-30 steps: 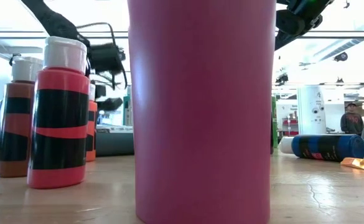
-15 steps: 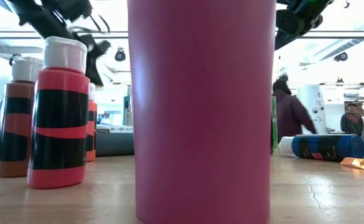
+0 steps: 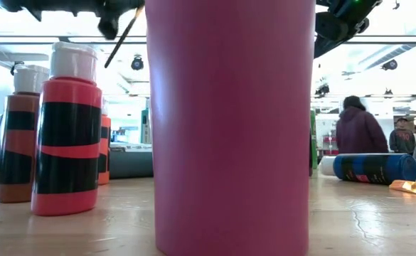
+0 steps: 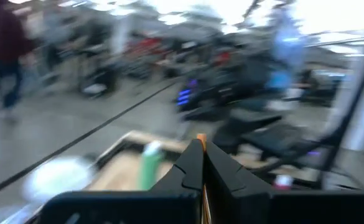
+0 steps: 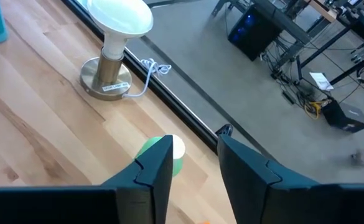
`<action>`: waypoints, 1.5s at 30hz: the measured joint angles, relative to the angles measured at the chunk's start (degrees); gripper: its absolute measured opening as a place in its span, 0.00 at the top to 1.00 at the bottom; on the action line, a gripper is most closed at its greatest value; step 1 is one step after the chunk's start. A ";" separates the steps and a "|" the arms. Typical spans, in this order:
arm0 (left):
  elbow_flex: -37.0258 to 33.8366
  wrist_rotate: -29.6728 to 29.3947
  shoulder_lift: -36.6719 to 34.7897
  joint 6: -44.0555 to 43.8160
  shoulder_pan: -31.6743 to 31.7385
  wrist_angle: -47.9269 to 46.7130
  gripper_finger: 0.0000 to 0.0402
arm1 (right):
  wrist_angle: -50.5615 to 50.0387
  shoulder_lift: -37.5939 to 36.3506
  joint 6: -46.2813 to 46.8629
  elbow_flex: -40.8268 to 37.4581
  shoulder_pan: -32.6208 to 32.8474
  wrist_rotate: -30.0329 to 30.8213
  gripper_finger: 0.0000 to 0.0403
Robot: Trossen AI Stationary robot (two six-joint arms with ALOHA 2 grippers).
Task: Pick & Place Paint Supplies
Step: Put the gold paint brush into the red cup
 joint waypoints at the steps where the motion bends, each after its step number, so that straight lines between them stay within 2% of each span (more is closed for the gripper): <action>1: 0.00 1.55 0.89 0.45 -0.89 2.34 1.00 | 0.04 0.00 0.33 0.00 0.00 -0.01 0.68; 6: -0.02 4.85 5.99 4.43 -7.43 11.54 1.00 | 0.19 0.00 0.73 0.00 0.00 0.01 0.66; 14: -0.07 4.98 13.15 9.20 -18.00 20.63 1.00 | 0.72 0.00 1.22 0.00 0.00 0.05 0.71; 29: 1.52 4.76 24.59 9.18 -25.45 28.90 1.00 | 0.57 -0.08 3.60 0.00 -0.43 0.60 0.80; 39: 10.47 4.74 31.30 12.34 -32.26 29.89 1.00 | 0.44 -0.07 3.62 0.00 -1.81 0.58 0.73; 45: 12.32 4.97 35.70 16.22 -36.94 38.51 1.00 | 0.38 -0.07 3.62 -0.11 -1.88 0.59 0.68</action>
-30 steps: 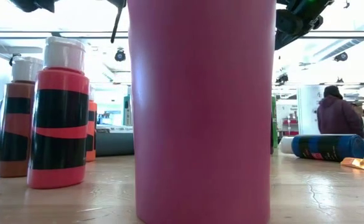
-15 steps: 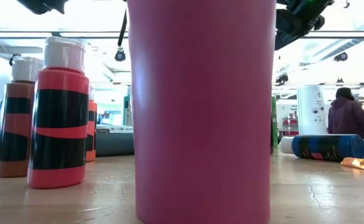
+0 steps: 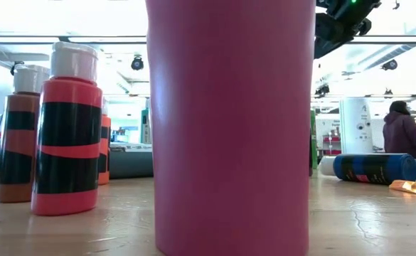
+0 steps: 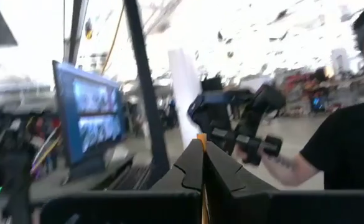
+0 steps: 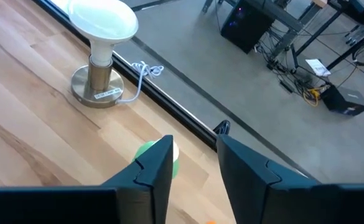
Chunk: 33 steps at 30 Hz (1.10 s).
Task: Pick & Place Paint Supplies
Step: Put the gold paint brush into the red cup
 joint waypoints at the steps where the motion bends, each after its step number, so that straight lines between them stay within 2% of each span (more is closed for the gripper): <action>1: -0.11 0.31 0.95 0.00 -0.46 2.38 1.00 | 0.03 0.00 0.00 -0.01 0.00 0.00 0.68; 16: 0.06 6.23 13.00 -9.19 -3.28 22.06 1.00 | 0.03 0.00 0.00 -0.15 0.00 -0.01 0.63; 21: 1.72 6.34 15.57 -8.35 -4.63 22.24 1.00 | 0.08 0.00 0.02 -0.17 0.00 -0.01 0.63; 33: 6.16 6.98 23.21 -9.65 -5.54 22.44 1.00 | 0.15 0.02 0.66 -0.22 0.00 -0.03 0.72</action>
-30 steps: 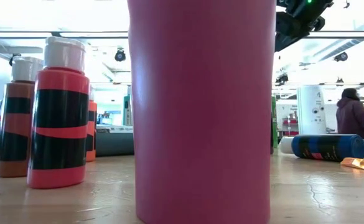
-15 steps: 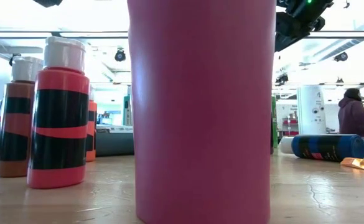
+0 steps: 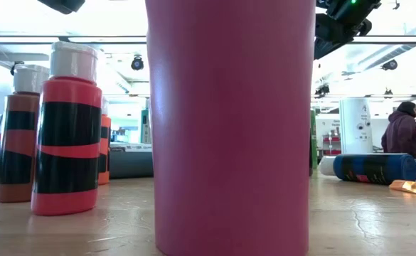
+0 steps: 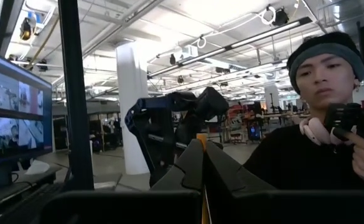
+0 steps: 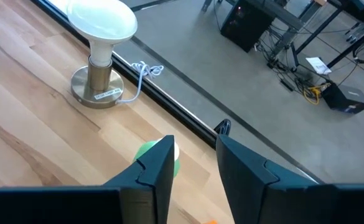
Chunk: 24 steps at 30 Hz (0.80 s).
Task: Pick & Place Paint Supplies
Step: Put the gold paint brush into the red cup
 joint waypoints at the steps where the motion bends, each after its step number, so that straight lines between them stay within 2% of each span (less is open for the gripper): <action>1: 0.10 0.00 0.32 0.02 0.00 0.09 1.00 | 0.03 0.00 0.00 0.00 0.00 0.00 0.72; 17: 0.28 0.05 5.95 0.78 0.02 -0.67 1.00 | 0.12 0.06 0.00 -0.21 0.00 0.00 0.77; 24: 0.23 -0.10 7.52 1.01 0.15 -2.31 1.00 | 0.16 0.04 0.00 -0.56 -0.02 0.00 0.72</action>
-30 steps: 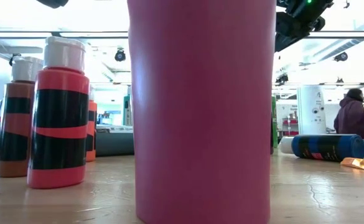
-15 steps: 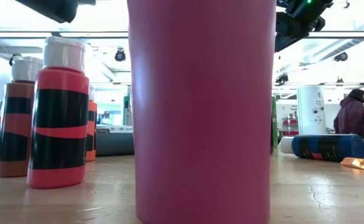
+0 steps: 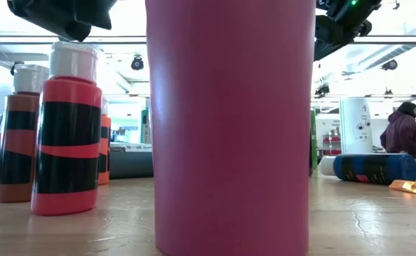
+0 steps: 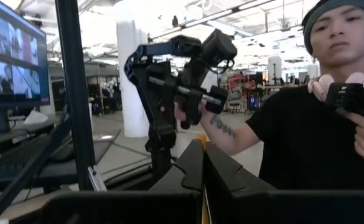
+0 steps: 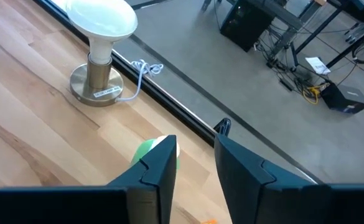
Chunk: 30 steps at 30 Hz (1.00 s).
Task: Pick & Place Paint Supplies
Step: Put the gold paint brush into the red cup, then put the green paint bottle into the white bin
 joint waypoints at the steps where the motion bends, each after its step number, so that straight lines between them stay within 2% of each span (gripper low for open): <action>1: 0.00 -0.02 0.01 0.00 0.00 -0.69 1.00 | 0.03 0.00 0.00 -0.12 0.00 0.00 0.72; 14: -0.02 -0.04 0.01 0.21 0.00 -7.63 0.99 | 0.35 -0.02 0.00 -2.27 0.00 -0.07 0.63; 30: 0.20 -0.10 -1.11 -1.66 0.09 -7.86 0.85 | 1.21 -0.07 -0.02 -2.37 0.00 -0.05 0.72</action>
